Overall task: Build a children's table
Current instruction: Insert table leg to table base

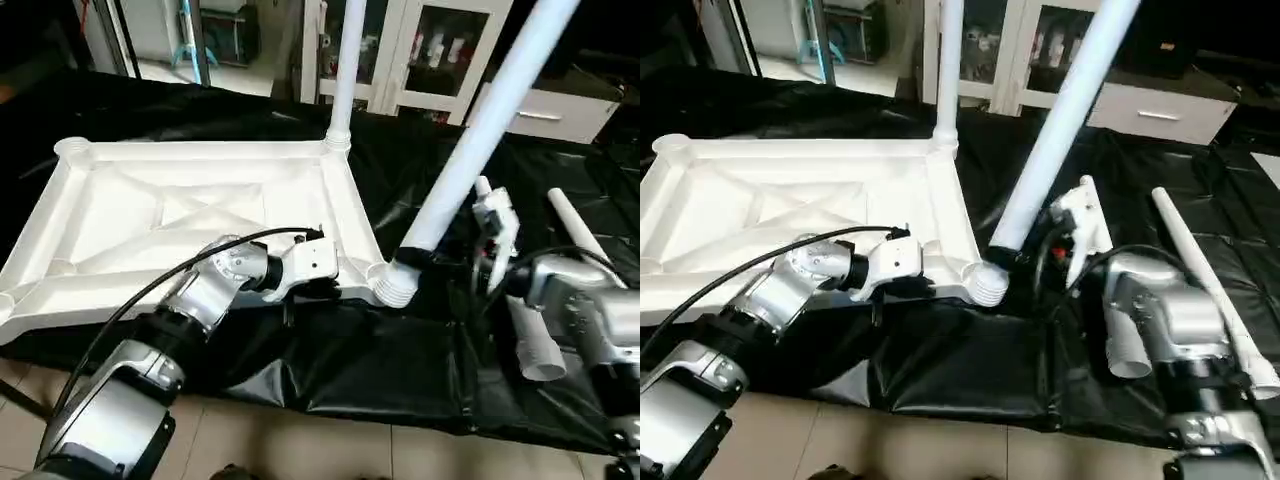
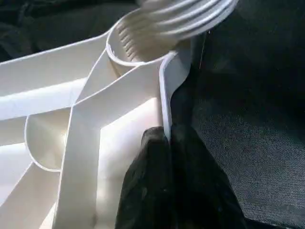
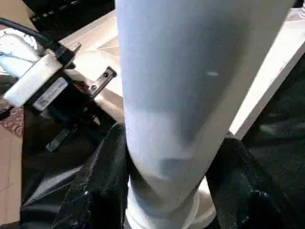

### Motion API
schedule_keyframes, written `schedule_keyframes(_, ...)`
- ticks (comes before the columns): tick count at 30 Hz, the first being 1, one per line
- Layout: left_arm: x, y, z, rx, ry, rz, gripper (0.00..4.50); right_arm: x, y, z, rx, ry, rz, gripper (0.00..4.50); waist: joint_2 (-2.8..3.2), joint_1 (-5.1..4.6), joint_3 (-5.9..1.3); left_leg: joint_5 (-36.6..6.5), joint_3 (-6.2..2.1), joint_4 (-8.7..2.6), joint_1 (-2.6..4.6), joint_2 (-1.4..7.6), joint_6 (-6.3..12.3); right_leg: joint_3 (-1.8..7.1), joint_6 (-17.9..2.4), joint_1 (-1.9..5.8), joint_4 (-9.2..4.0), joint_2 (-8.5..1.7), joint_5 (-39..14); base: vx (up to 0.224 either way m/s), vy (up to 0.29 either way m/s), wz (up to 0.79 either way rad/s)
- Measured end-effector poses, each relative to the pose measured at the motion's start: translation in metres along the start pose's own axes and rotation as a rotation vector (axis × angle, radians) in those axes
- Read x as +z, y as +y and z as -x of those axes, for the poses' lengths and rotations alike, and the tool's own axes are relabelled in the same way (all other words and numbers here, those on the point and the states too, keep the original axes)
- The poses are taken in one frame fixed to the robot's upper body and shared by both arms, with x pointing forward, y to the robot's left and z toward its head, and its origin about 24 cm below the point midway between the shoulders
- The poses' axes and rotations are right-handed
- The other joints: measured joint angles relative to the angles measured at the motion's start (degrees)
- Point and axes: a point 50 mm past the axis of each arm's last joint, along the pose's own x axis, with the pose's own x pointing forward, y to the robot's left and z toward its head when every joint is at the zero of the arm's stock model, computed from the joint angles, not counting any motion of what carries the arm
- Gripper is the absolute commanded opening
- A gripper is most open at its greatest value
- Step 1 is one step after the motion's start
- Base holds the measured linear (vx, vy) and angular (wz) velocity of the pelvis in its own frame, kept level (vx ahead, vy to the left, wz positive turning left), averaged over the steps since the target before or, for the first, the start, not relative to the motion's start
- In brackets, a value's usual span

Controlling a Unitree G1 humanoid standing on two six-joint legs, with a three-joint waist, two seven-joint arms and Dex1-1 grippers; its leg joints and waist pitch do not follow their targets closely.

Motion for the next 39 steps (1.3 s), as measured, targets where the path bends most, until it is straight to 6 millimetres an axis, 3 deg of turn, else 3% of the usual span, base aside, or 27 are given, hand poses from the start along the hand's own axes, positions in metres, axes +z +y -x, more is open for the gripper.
schedule_keyframes(7, -0.001, -0.002, 0.0, -0.006, -0.003, 0.0, 0.0, 0.003, -0.004, -0.018, -0.017, 0.001, 0.01, 1.84, -0.07, -0.09, -0.01, 0.0, 0.02, 0.01, -0.01, 0.0, 0.0, 0.0, 0.0, 0.0, 0.0, 0.0, 0.0, 0.0, 0.0, 0.0)
schedule_keyframes(21, -0.002, -0.004, 0.002, -0.04, 0.007, 0.012, 0.0, 0.01, -0.013, -0.026, 0.059, 0.132, 0.109, 1.84, -0.37, -0.18, -0.21, 0.0, 0.04, 0.05, 0.08, 0.05, -0.01, -0.01, 0.0, 0.05, 0.09, 0.01, 0.0, 0.0, 0.0, 0.0)
schedule_keyframes(31, -0.004, -0.005, 0.001, -0.052, 0.023, 0.036, 0.0, -0.007, -0.015, -0.029, 0.021, 0.053, 0.02, 1.84, -1.16, -0.37, -0.74, 0.0, 0.04, 0.08, 0.26, 0.07, -0.04, -0.01, 0.0, 0.19, 0.14, 0.02, 0.0, 0.0, 0.0, 0.0)
schedule_keyframes(39, -0.004, -0.006, 0.0, -0.057, 0.021, 0.038, 0.0, -0.022, -0.015, -0.021, -0.048, -0.06, -0.063, 1.84, -1.19, -0.19, -0.8, 0.0, 0.0, 0.07, 0.3, 0.06, -0.03, -0.02, 0.0, 0.3, 0.04, 0.02, 0.0, 0.0, 0.0, 0.0)
